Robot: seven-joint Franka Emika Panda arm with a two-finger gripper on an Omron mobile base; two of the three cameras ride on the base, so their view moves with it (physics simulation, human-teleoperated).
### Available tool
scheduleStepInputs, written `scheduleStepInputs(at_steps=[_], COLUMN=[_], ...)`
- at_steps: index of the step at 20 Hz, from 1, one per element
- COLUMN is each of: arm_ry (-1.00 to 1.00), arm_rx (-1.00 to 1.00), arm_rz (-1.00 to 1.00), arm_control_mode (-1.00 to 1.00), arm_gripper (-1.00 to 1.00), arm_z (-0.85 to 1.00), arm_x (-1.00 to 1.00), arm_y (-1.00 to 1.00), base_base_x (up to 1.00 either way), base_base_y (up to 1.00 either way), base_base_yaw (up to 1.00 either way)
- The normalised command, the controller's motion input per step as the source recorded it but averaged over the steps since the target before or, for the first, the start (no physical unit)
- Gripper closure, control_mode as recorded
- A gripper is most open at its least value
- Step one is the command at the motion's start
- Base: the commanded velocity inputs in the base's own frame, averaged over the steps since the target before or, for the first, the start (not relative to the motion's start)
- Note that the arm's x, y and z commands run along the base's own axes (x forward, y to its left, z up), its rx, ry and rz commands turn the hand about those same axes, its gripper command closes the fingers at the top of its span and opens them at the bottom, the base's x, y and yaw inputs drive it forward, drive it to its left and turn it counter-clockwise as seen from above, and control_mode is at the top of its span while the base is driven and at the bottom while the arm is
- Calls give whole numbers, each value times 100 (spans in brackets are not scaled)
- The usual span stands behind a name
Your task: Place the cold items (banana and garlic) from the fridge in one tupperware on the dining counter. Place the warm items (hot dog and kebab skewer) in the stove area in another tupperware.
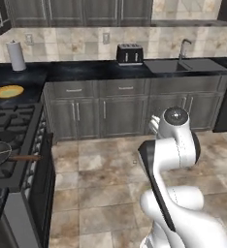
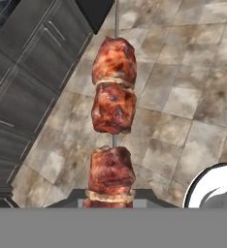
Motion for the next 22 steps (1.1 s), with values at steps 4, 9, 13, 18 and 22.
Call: scheduleStepInputs(at_steps=[4,9,13,18,22], arm_ry=[0,0,0,0,0], arm_rx=[0,0,0,0,0], arm_rz=[0,0,0,0,0], arm_control_mode=[100,100,100,100,100], arm_gripper=[100,100,100,100,100], arm_z=[0,0,0,0,0], arm_x=[0,0,0,0,0], arm_y=[0,0,0,0,0], base_base_x=[-100,-100,-100,-100,-100], base_base_y=[-28,-31,-33,-44,-43], base_base_yaw=[-21,-20,-20,-21,-22])
